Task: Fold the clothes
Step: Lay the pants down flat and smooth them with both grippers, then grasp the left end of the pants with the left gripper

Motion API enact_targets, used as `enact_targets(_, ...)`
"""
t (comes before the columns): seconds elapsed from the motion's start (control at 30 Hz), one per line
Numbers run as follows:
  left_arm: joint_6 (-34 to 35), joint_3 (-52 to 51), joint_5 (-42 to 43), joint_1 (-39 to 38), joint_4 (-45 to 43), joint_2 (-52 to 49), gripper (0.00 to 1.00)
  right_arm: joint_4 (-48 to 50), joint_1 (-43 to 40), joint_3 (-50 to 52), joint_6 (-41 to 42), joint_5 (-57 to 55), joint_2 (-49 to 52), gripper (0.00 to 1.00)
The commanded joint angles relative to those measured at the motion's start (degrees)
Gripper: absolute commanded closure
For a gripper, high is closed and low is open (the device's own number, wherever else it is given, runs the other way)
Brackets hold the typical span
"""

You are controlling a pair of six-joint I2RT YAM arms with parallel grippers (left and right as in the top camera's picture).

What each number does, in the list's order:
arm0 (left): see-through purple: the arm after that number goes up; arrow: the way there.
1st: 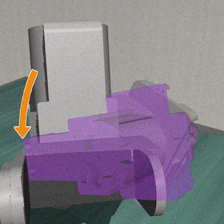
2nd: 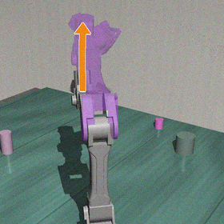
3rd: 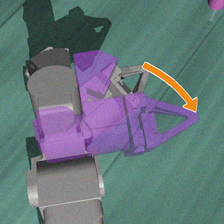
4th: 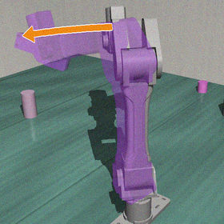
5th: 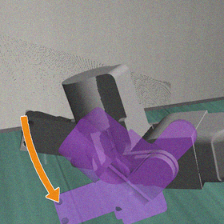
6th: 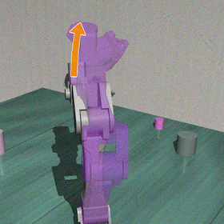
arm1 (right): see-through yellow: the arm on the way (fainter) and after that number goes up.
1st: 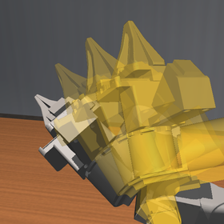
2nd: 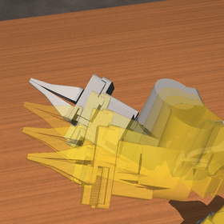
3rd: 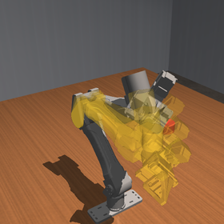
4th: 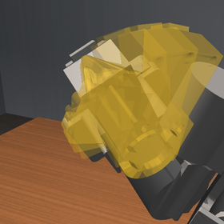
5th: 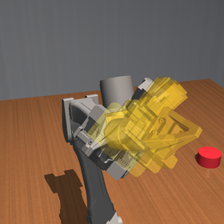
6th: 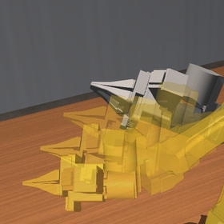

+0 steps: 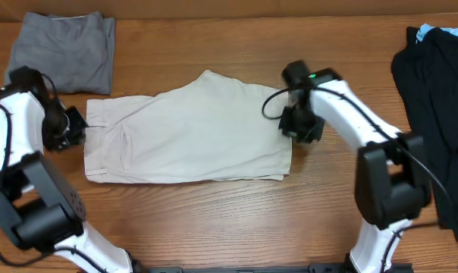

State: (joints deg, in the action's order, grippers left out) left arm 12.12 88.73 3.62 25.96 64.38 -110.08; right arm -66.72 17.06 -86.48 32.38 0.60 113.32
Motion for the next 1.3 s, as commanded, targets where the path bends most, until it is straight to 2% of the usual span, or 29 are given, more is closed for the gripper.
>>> enact_targets(0.0,0.50,2.62,0.46,-0.07,0.57,6.54,0.61,-1.07,-1.51,-4.46,0.20,-2.08,-7.56,0.03)
enact_targets(0.03,0.15,2.62,0.48,0.11,0.79,6.84,0.52,-1.51,-2.14,-4.85,0.20,-2.08,-8.26,0.00)
enact_targets(0.1,-1.22,2.49,0.50,0.68,1.33,6.43,0.23,-2.71,-3.87,-5.49,0.20,-2.05,-9.44,0.00)
enact_targets(0.13,-1.92,2.32,0.72,0.96,1.57,5.90,0.13,-3.13,-4.61,-5.53,0.20,-2.03,-9.75,0.00)
enact_targets(0.23,-4.96,2.12,3.39,2.36,1.95,2.43,0.00,-4.61,-6.91,-5.53,-1.09,-1.55,-9.92,0.00)
enact_targets(0.47,-12.26,2.12,16.17,6.14,1.14,-8.20,0.00,-7.15,-8.83,-5.51,-2.86,-1.18,-9.92,0.00)
enact_targets(0.73,-17.84,2.12,20.98,7.87,-0.92,-13.99,0.00,-7.13,-8.83,-5.51,-2.84,-1.16,-9.92,0.00)
enact_targets(0.87,-19.87,2.12,24.90,7.65,-0.66,-14.95,0.09,-7.06,-8.83,-5.51,-2.84,-1.16,-9.92,0.00)
enact_targets(1.0,-19.82,1.66,24.74,6.54,-0.11,-16.48,0.19,-6.64,-8.83,-5.51,-2.80,-0.94,-9.92,0.00)
enact_targets(1.13,-19.87,1.27,24.46,5.07,0.09,-18.71,0.24,-6.71,-8.83,-5.51,-2.80,-0.94,-9.92,0.00)
enact_targets(1.17,-19.85,1.27,24.39,4.70,0.20,-19.23,0.31,-6.71,-8.83,-5.51,-2.80,-0.94,-9.92,0.00)
enact_targets(1.2,-19.85,1.27,24.35,4.42,0.24,-19.74,0.45,-6.73,-8.83,-5.51,-2.82,-0.96,-9.92,0.00)
enact_targets(1.23,-19.85,1.27,24.30,4.13,0.35,-20.04,0.67,-6.80,-8.83,-5.51,-2.82,-0.96,-9.92,0.00)
enact_targets(1.27,-19.85,1.27,24.28,3.91,0.35,-20.13,0.93,-6.93,-8.83,-5.51,-2.80,-0.96,-9.92,0.00)
